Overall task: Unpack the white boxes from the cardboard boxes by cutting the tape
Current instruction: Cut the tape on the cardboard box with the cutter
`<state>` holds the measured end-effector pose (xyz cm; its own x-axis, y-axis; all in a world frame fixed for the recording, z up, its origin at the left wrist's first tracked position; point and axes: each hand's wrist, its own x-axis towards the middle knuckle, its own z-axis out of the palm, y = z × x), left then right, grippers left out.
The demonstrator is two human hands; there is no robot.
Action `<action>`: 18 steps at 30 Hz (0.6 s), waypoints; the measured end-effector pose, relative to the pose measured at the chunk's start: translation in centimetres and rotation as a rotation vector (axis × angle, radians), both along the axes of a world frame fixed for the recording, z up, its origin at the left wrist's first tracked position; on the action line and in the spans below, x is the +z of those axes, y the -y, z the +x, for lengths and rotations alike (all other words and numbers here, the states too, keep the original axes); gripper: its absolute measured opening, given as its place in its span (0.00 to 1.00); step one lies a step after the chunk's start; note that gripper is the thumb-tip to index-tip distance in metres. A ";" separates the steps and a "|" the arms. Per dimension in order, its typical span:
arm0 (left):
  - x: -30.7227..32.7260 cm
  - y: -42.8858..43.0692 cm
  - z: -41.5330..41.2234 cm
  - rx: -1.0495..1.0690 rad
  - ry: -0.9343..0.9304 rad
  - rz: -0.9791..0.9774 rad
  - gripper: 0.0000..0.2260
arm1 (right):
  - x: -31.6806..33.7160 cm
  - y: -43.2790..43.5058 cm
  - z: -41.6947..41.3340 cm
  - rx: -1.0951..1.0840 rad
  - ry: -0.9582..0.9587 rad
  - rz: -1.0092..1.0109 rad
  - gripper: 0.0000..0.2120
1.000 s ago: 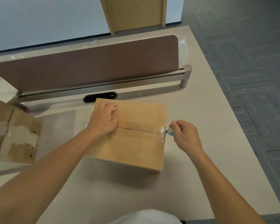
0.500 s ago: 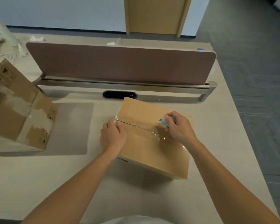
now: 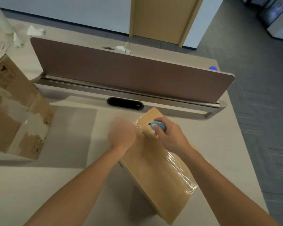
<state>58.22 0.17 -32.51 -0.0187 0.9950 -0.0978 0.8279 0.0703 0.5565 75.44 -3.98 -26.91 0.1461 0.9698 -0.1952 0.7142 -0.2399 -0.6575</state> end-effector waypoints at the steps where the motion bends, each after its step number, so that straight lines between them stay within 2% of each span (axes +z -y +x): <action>1: 0.0 -0.5 0.0 -0.030 -0.021 0.003 0.15 | -0.3 -0.4 -0.4 0.014 0.004 0.011 0.10; 10: -0.4 -2.9 -0.1 -0.166 -0.053 0.010 0.14 | -2.7 -2.7 -2.9 0.091 0.097 0.095 0.13; 18: -0.3 -3.0 -0.1 -0.164 -0.039 -0.002 0.13 | -3.6 -3.1 -3.5 0.093 0.140 0.135 0.14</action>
<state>58.14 3.17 -32.85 0.1400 0.9848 -0.1024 0.8491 -0.0662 0.5240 71.95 -0.93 -30.53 0.0710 0.9964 -0.0470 0.8157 -0.0852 -0.5722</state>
